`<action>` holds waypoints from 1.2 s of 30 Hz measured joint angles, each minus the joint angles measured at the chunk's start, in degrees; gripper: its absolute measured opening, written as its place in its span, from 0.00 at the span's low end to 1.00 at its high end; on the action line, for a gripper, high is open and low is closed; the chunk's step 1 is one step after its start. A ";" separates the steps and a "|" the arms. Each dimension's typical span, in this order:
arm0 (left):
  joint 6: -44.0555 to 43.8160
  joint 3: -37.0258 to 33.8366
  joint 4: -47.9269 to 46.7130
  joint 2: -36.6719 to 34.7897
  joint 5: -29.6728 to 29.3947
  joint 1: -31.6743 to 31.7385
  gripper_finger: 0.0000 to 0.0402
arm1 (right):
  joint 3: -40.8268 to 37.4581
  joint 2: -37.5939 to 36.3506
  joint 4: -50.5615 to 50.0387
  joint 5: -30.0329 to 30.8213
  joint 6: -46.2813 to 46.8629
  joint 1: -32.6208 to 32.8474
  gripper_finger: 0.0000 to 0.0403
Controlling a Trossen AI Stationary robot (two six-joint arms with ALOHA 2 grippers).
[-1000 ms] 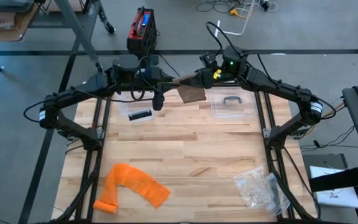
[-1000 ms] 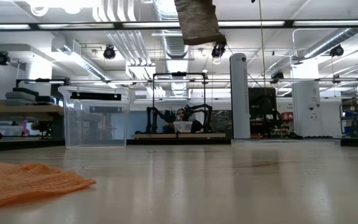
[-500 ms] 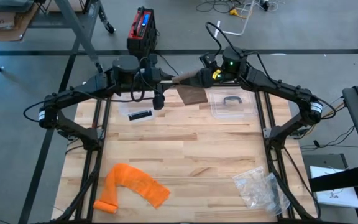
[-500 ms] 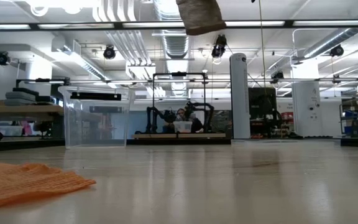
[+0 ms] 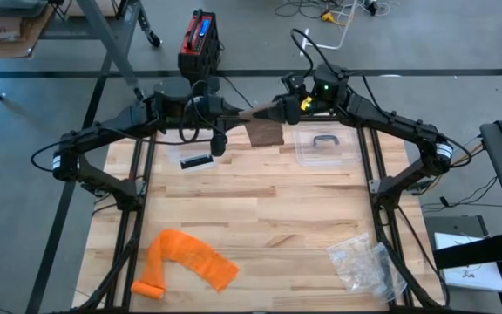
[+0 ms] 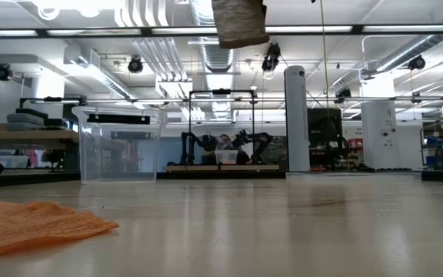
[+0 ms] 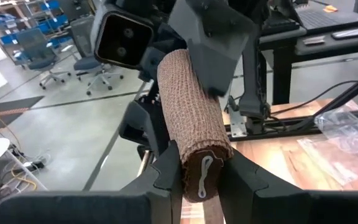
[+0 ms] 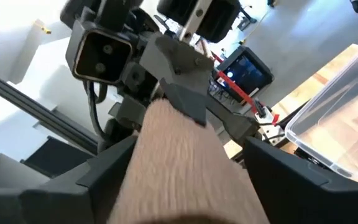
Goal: Roll bandage
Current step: Roll the brown bandage
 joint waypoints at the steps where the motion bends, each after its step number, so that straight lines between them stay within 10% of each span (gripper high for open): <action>1: 0.00 0.00 -0.20 0.15 0.02 0.00 0.17 | 0.12 0.00 -0.05 0.00 0.02 0.00 0.74; 36: 0.98 0.00 1.73 1.41 -4.33 -0.04 0.38 | 0.75 -0.02 -0.67 0.59 -0.70 0.00 0.36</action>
